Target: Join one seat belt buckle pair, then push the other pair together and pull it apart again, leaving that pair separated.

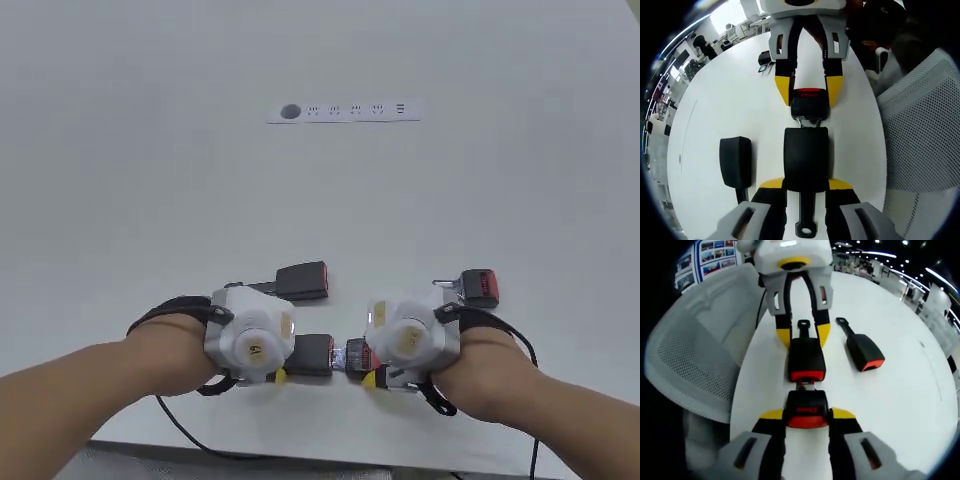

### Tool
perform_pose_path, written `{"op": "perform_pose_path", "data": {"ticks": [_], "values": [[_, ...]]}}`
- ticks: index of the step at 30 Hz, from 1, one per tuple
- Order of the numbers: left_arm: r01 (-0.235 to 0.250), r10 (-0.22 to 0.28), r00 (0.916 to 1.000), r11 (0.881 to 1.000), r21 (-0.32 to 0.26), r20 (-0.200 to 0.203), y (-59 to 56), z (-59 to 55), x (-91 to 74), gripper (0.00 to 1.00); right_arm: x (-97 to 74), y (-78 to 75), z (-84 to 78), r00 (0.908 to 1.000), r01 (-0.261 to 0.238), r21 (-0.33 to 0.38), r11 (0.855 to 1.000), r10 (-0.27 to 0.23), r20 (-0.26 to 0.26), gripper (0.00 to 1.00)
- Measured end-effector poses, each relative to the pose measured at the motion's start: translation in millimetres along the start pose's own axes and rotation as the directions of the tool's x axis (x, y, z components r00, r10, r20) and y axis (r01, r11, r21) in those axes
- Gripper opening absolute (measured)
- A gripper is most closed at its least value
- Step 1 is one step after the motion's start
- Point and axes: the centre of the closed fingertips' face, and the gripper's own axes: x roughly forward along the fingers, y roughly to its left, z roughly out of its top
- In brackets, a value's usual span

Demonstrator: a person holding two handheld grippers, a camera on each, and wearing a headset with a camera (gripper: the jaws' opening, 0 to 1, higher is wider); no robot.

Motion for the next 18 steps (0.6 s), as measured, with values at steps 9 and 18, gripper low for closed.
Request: {"op": "perform_pose_path", "data": {"ticks": [9, 18], "values": [[0.005, -0.005, 1.0, 1.0, 0.01, -0.003, -0.2, 0.1, 0.1, 0.29, 3.7, 1.2, 6.0, 1.0, 0.003, 0.007, 1.0, -0.003, 0.005, 0.31], [-0.002, 0.002, 1.0, 1.0, -0.002, -0.003, -0.4, -0.3, -0.1, 0.29, 6.3, 0.9, 7.7, 0.9999, 0.002, 0.016, 1.0, -0.002, 0.012, 0.31]]}}
